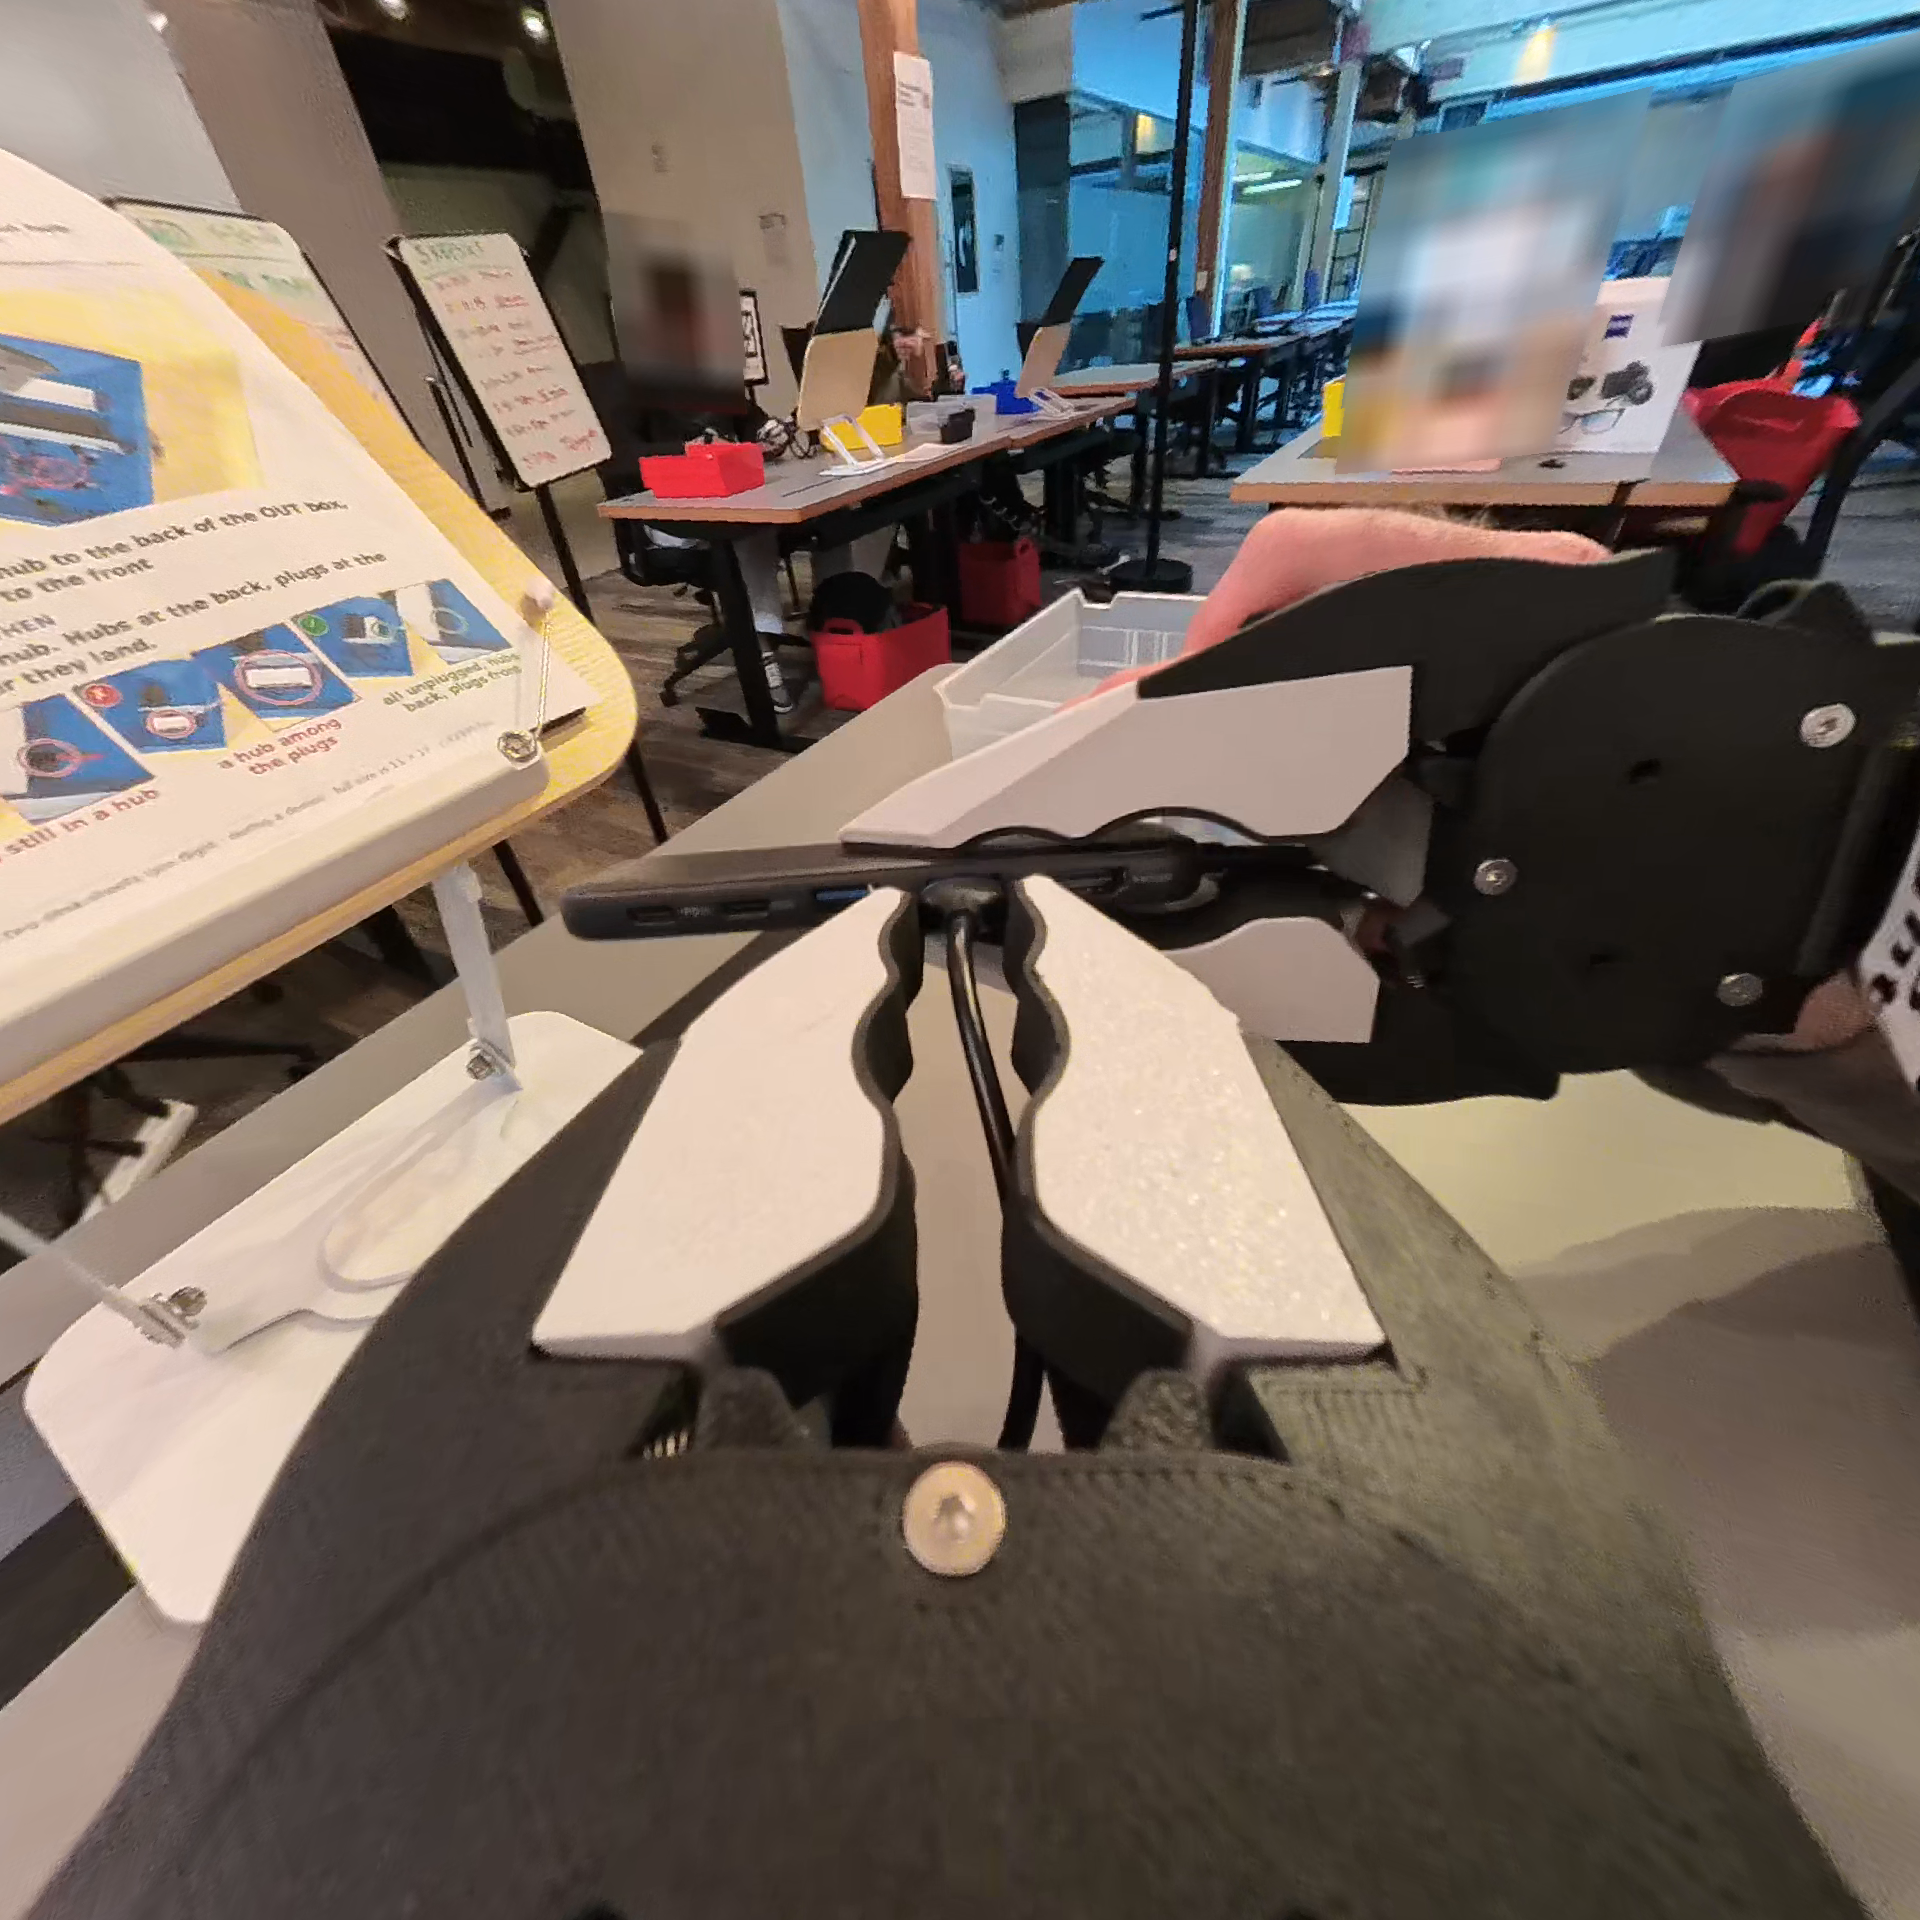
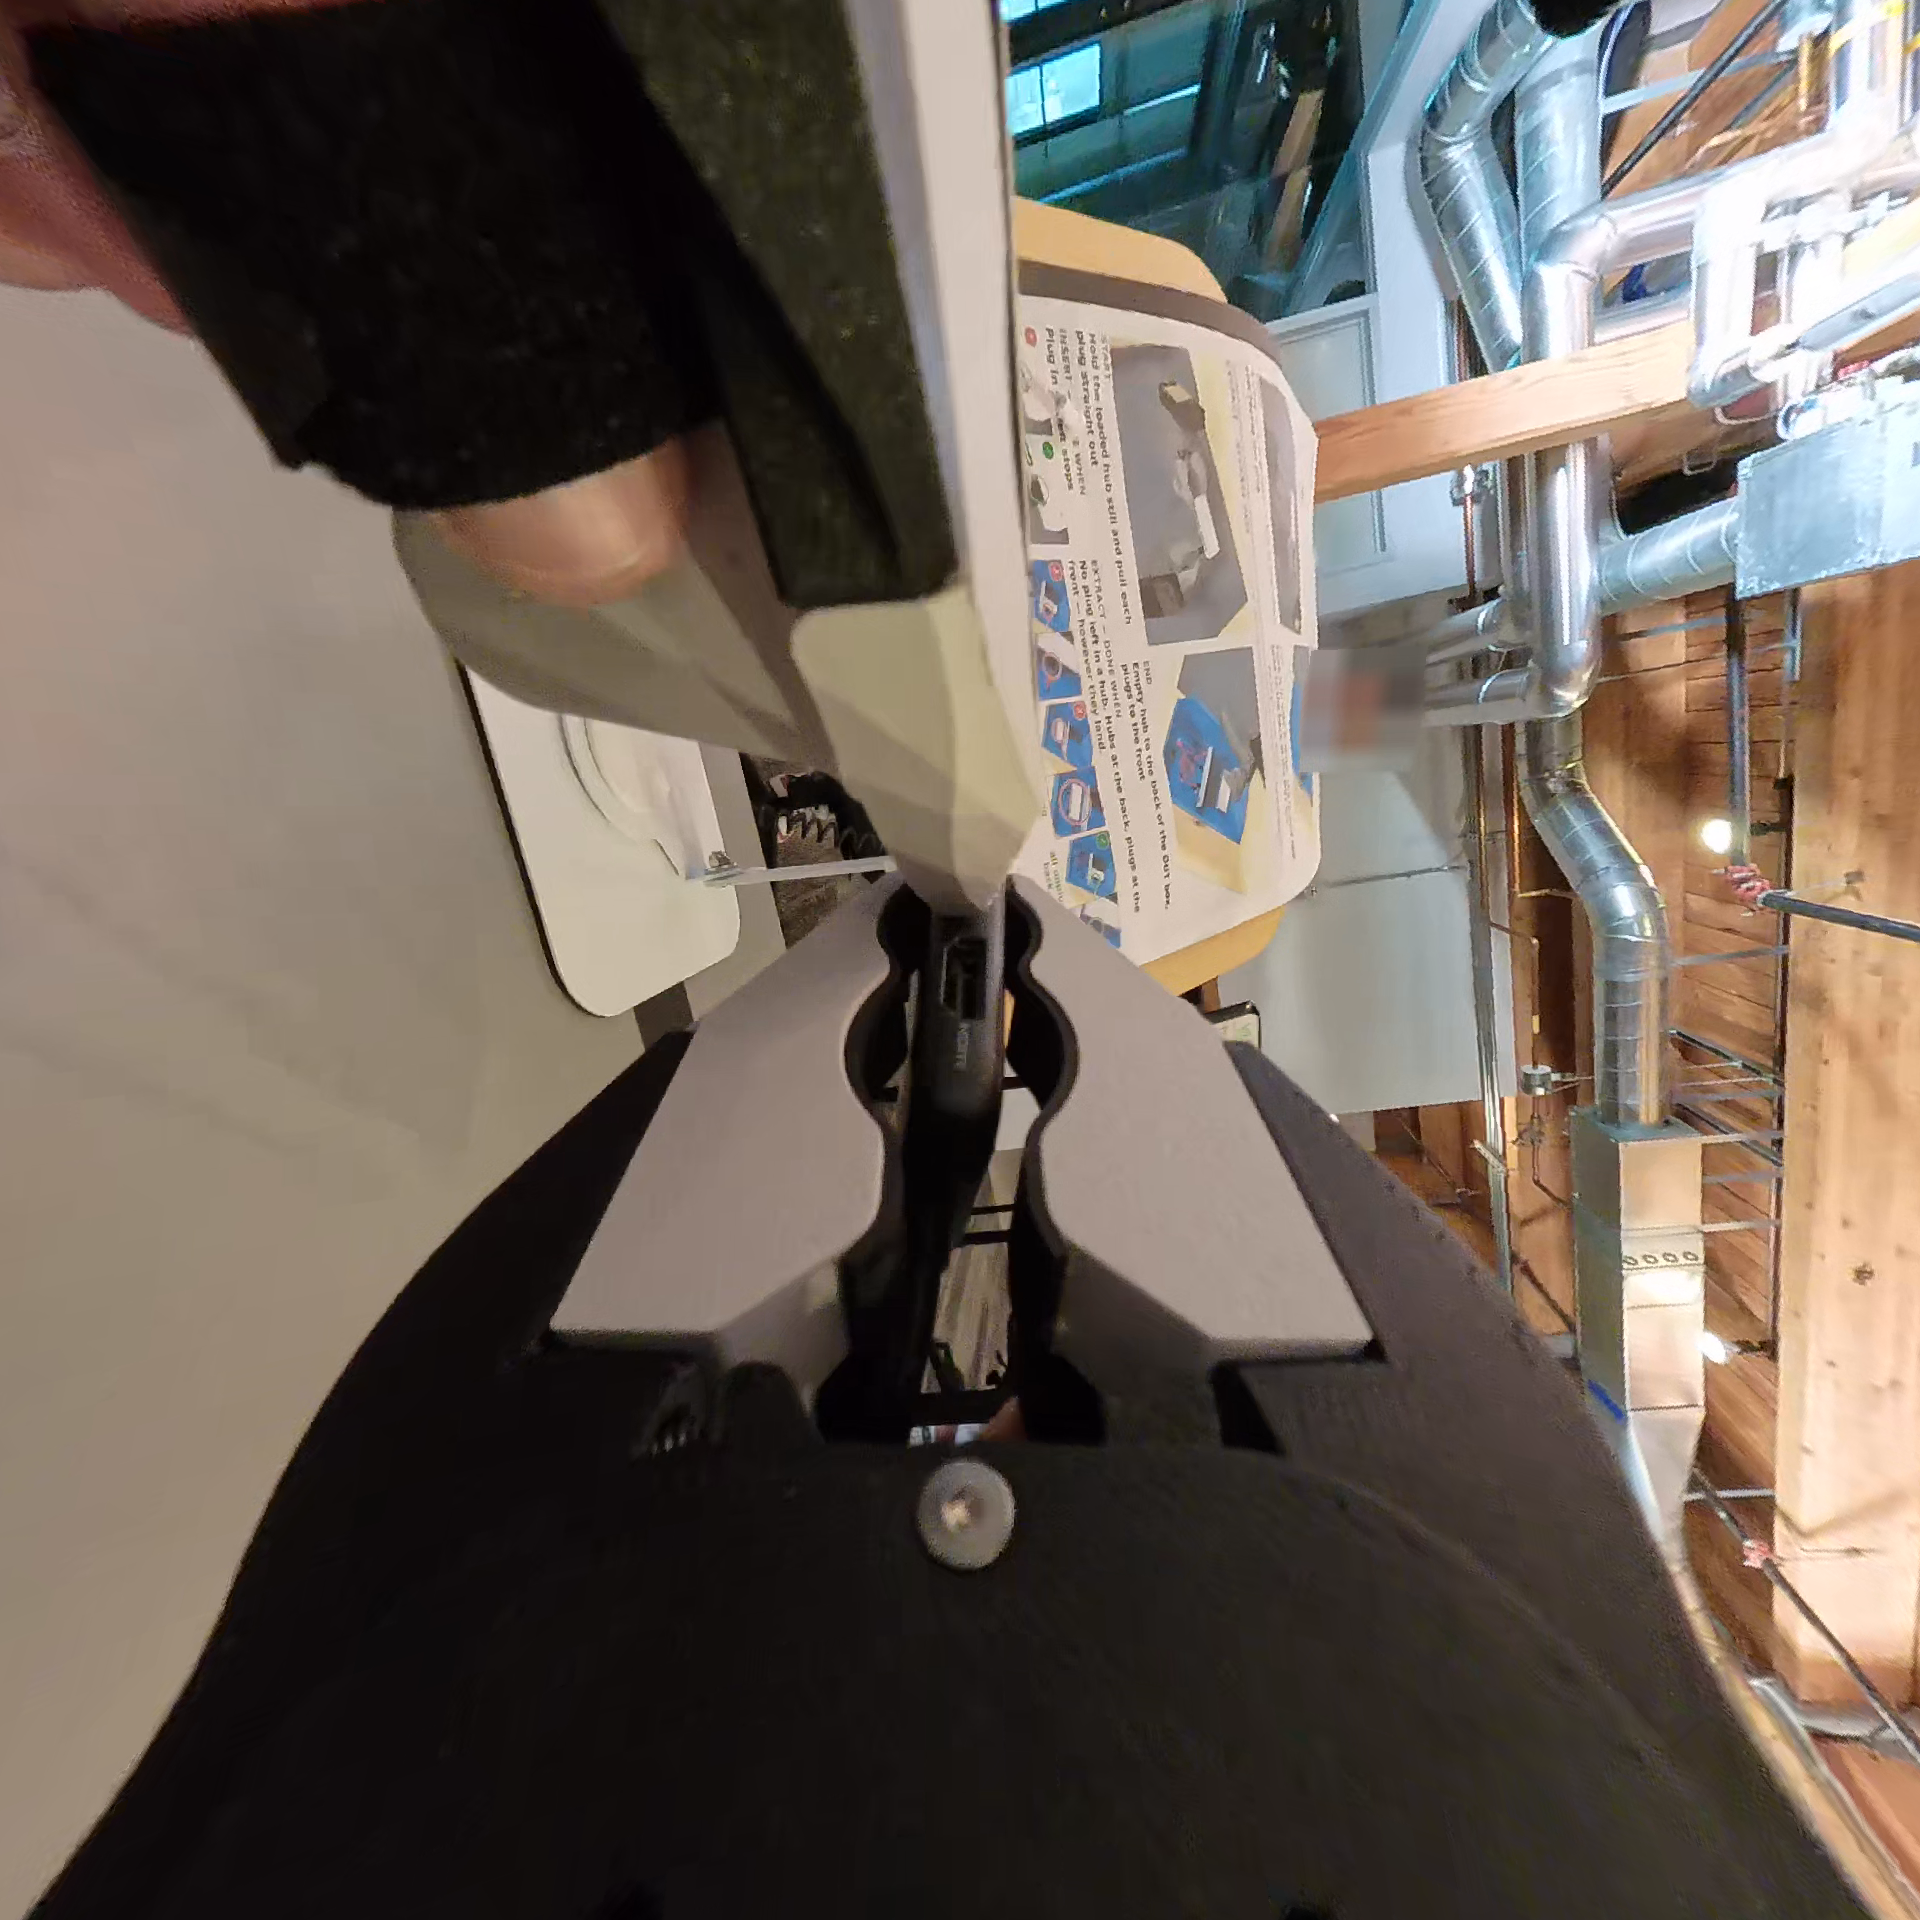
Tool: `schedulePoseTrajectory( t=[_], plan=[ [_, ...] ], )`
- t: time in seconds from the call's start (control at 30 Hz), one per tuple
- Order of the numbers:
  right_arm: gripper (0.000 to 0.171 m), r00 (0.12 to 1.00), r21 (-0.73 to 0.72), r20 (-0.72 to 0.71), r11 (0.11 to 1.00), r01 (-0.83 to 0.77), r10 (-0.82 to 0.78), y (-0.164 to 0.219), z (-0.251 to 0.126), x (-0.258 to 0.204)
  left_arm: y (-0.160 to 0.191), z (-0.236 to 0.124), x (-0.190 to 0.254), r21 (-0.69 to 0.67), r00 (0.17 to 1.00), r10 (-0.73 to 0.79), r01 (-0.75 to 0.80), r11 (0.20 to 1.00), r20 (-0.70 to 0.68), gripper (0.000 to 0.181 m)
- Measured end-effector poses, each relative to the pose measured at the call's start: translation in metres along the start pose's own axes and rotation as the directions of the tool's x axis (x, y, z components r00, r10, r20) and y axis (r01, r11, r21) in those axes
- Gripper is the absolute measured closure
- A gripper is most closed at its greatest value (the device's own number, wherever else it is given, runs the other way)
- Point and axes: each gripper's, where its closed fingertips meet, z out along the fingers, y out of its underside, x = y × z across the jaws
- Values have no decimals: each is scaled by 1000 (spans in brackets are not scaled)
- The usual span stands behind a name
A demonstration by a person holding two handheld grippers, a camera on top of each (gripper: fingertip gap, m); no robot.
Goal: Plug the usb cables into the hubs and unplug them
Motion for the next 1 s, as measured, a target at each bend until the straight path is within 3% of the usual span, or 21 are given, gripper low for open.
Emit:
schedulePoseTrajectory(
  t=[0.3, 0.43, 1.0],
  plan=[
    [163, 999, 8, -37, 1000, 4, -4, 0, -1, 6, -4, 0, 2, 28, 999, -30, 31, 999, -33, 166],
    [162, 1000, -14, -20, 1000, 1, -1, 1, -1, 4, -7, 0, 0, 41, 999, 28, -29, 999, 21, 164],
    [162, 999, 31, -25, 999, -44, 45, 2, 3, 2, -2, 3, -1, 18, 997, -20, 19, 1000, 74, 166]
  ],
)
